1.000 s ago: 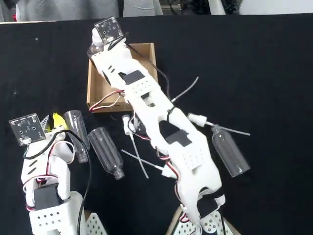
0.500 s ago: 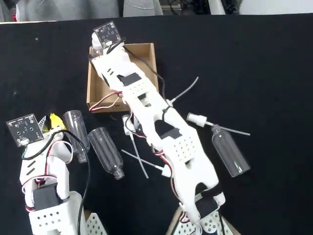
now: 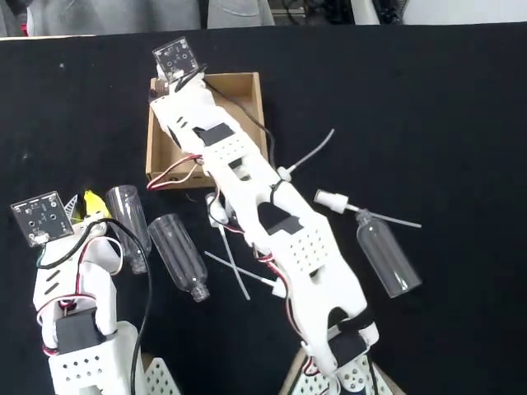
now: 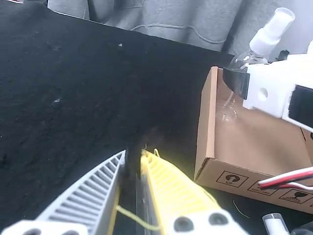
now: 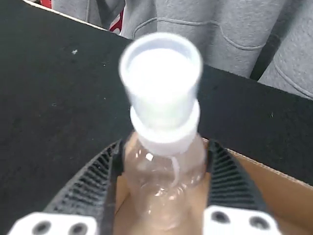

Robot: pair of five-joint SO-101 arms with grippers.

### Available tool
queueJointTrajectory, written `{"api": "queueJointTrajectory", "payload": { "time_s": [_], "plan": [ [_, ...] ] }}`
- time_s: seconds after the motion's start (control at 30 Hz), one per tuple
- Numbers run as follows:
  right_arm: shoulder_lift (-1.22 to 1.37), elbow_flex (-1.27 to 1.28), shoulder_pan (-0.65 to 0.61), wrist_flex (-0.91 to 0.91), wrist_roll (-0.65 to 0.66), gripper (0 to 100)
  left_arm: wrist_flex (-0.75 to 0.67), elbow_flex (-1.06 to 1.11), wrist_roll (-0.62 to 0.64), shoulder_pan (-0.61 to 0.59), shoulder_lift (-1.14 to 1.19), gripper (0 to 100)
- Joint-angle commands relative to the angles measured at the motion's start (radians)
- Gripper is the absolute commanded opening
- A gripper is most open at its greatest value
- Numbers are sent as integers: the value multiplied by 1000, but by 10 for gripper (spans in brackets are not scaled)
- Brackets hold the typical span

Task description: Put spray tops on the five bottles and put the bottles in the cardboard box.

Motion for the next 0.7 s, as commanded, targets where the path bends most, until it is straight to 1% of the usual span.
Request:
{"api": "queueJointTrajectory", "payload": {
  "time_s": [0.0,0.3,0.43,0.67],
  "plan": [
    [-10,-59,-21,11,0,257,-20,-50,0,-10,-15,48],
    [-15,-81,-32,77,-2,266,-20,-51,0,-15,-15,48],
    [-15,-127,-38,161,0,266,-21,-51,0,-15,-15,48],
    [-13,-252,-34,365,0,266,-21,-51,-2,-15,-15,48]
  ]
}}
